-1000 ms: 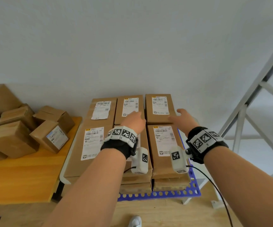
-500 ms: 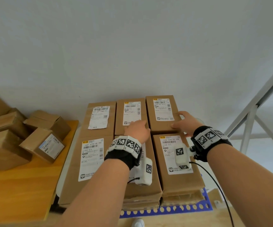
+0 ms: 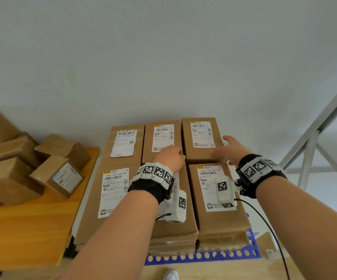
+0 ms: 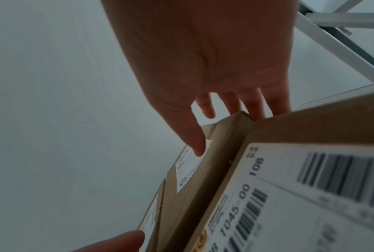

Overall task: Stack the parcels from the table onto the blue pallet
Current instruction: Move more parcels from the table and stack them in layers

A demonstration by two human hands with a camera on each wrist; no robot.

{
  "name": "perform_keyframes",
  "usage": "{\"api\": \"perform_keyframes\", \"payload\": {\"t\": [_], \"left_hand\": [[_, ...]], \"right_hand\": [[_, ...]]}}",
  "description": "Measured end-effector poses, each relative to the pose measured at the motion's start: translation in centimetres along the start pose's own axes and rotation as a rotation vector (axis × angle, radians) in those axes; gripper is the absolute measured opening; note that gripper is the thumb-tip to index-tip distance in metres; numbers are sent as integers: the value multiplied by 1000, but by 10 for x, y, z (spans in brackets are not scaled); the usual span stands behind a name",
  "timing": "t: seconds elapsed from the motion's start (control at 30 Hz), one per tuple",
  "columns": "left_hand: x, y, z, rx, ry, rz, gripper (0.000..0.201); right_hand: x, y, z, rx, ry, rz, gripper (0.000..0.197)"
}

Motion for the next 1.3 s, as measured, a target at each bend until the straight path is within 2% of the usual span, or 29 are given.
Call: {"api": "perform_keyframes", "payload": {"t": [0.17, 0.33, 0.67, 0.93, 1.1, 1.3], "left_hand": [[9, 1, -4, 28, -2, -24, 41], [15, -6, -6, 1, -6, -27, 43], [-13, -30, 0, -175, 59, 44, 50], [-9, -30, -1, -95, 49, 34, 49], [0, -26, -9, -102, 38, -9, 46], [5, -26, -9, -98, 47, 1, 44]], "right_hand": [[6, -1, 3, 20, 46, -19, 72], [15, 3, -1, 72, 75, -15, 51], [4, -12, -9, 43, 81, 47, 60], [4, -9, -10, 22, 75, 51, 60], [5, -9, -10, 35, 95, 50, 59], [7, -9, -10, 59, 117, 48, 54]]}}
Point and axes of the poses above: each hand's wrist, its own x-axis away from the middle knuckle, its own y-axis out of the back of the hand, z = x × y, the point moved 9 cm from there along -x, towards the middle knuckle, and after that the axes turned 4 degrees about z, right-handed, at the moved point
